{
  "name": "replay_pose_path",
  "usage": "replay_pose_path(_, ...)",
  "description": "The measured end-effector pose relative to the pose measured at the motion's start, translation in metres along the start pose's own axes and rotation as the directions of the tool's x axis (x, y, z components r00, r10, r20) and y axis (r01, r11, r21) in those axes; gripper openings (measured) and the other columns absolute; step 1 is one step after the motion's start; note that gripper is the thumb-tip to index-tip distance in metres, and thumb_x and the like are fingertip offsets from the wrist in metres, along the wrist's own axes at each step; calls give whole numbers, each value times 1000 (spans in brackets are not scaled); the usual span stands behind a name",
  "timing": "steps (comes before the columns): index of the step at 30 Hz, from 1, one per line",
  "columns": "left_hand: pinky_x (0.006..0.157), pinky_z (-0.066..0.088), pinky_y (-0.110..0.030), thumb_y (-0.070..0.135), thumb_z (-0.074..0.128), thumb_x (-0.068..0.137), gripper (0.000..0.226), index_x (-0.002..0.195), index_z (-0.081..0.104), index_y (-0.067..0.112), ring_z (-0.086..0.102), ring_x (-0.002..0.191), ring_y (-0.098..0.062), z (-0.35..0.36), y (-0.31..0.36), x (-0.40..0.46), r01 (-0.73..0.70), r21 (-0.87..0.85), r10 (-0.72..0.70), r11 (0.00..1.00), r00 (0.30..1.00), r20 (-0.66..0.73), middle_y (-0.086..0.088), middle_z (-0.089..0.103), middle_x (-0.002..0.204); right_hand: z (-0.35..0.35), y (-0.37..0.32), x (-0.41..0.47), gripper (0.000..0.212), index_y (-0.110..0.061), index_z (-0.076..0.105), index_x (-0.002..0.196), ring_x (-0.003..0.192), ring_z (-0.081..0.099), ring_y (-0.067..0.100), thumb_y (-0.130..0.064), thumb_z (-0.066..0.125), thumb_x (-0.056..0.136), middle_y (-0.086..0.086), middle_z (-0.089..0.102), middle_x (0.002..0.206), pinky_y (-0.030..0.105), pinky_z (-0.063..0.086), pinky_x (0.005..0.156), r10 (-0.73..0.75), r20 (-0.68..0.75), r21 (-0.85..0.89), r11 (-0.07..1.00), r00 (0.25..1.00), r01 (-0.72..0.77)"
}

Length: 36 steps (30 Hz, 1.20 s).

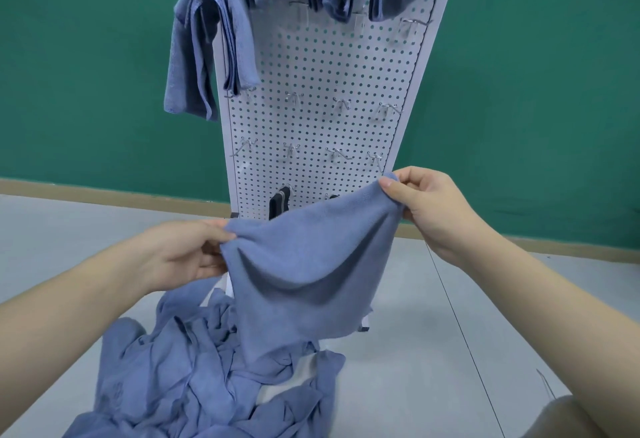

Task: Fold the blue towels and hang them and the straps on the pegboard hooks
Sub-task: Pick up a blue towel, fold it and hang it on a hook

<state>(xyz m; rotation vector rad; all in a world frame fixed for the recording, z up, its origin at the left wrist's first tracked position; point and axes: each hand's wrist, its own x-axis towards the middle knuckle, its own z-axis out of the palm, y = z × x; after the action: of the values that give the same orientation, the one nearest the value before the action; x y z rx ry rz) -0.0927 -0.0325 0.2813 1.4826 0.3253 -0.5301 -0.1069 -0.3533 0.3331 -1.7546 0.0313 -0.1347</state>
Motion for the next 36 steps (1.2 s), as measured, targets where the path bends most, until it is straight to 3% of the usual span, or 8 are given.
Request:
replay_pose_path(7, 96, 47, -46, 6, 47, 79, 40, 117, 60, 3, 60, 100, -31, -9, 15, -9, 36, -199, -28, 979, 999, 43, -21, 64, 119, -2, 2, 2, 22, 11, 71, 103, 83, 62, 25, -10, 65, 100, 16, 72, 92, 24, 59, 64, 70, 7, -11, 998, 998, -70)
replay_pose_path(11, 97, 48, -48, 23, 53, 89, 45, 122, 70, -2, 68, 103, -32, -6, 16, -15, 85, -163, -67, 983, 991, 112, -22, 70, 127, -1, 0, 3, 19, 9, 72, 102, 82, 65, 24, -9, 66, 98, 15, 74, 93, 24, 59, 63, 121, -29, 26, 992, 992, -121)
replay_pose_path(16, 84, 62, -41, 19, 66, 92, 38, 124, 70, 0, 73, 91, -26, -3, 17, -18, 53, -185, -52, 981, 999, 11, -17, 72, 125, 0, 0, 4, 22, 8, 72, 110, 94, 71, 27, -4, 72, 91, 20, 76, 112, 43, 61, 93, 267, -38, 136, 956, 963, -259)
replay_pose_path(19, 77, 64, -40, 8, 66, 82, 46, 127, 69, -2, 70, 102, -28, -7, 19, -23, 74, -150, -75, 986, 997, -4, -17, 72, 126, 5, 2, 3, 28, 8, 69, 118, 102, 70, 29, 1, 71, 90, 21, 73, 120, 47, 56, 102, 414, 13, 186, 893, 910, -409)
replay_pose_path(23, 95, 53, -40, 13, 60, 98, 35, 130, 68, 2, 67, 112, -29, -14, 27, -29, -20, -190, 8, 982, 998, -67, -17, 69, 131, 4, -6, 1, 27, 0, 68, 121, 88, 70, 25, 0, 58, 96, 16, 73, 115, 34, 63, 72, 522, 155, 295, 786, 839, -543)
replay_pose_path(27, 85, 52, -40, 33, 61, 99, 34, 122, 70, 8, 72, 95, -26, -15, 36, -38, -163, -312, 125, 936, 982, -138, -10, 75, 114, 4, -21, -4, 22, 0, 70, 110, 80, 74, 25, -2, 52, 98, 16, 74, 106, 31, 62, 69, 454, 228, 413, 756, 861, -508)
replay_pose_path(32, 90, 51, -42, 33, 53, 103, 31, 116, 68, 10, 71, 102, -26, -11, 40, -49, -228, -425, 175, 876, 971, -161, -9, 76, 113, 19, -31, -9, 7, -2, 65, 96, 99, 67, 30, -3, 58, 95, 16, 69, 114, 42, 50, 106, 382, 150, 607, 693, 912, -389)
replay_pose_path(36, 90, 52, -40, 27, 54, 104, 25, 106, 69, 8, 70, 97, -26, -6, 41, -53, -246, -421, 197, 873, 968, -157, -8, 75, 102, 26, -39, -13, 10, -2, 66, 88, 81, 74, 27, -2, 59, 96, 14, 76, 98, 39, 56, 92, 373, 99, 663, 667, 922, -341)
